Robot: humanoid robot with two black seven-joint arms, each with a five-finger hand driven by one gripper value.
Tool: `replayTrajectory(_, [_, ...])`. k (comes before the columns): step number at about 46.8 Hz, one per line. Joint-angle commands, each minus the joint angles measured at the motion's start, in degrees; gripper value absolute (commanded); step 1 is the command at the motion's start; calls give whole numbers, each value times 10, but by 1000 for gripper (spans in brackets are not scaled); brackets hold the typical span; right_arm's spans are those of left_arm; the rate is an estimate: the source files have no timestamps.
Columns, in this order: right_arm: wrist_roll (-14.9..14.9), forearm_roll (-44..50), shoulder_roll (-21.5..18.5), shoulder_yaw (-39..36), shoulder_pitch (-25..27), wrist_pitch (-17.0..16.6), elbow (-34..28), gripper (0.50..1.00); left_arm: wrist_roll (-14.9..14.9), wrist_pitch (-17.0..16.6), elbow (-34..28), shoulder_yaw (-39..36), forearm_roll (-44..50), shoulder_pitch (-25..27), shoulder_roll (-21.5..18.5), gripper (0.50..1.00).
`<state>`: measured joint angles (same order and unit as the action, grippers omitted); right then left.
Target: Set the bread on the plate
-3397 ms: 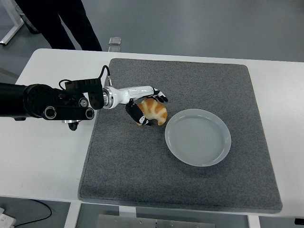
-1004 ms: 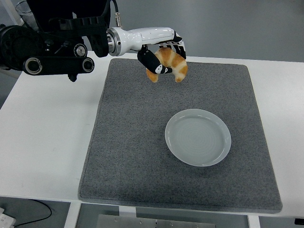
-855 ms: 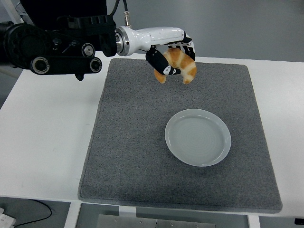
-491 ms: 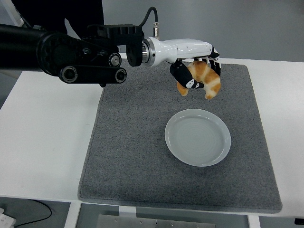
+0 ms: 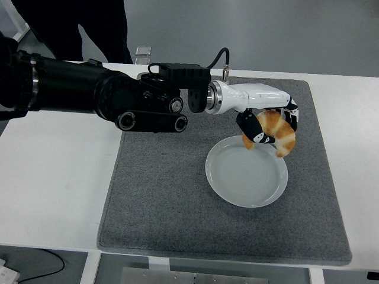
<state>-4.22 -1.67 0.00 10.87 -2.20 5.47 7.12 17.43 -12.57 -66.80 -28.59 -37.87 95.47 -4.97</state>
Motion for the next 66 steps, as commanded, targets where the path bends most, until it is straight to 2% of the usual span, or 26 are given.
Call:
replayTrajectory(1, [0, 0, 0, -1, 0, 1, 0, 952, 0, 0, 4, -1, -1, -10, 6, 500])
replayTrajectory(26, [0, 0, 0, 0, 0, 0, 0, 952, 1, -1, 27, -45, -22, -53, 25, 500])
replayTrajectory(66, [0, 0, 0, 0, 0, 0, 0, 952, 0, -6, 57, -61, -42, -97, 48, 500])
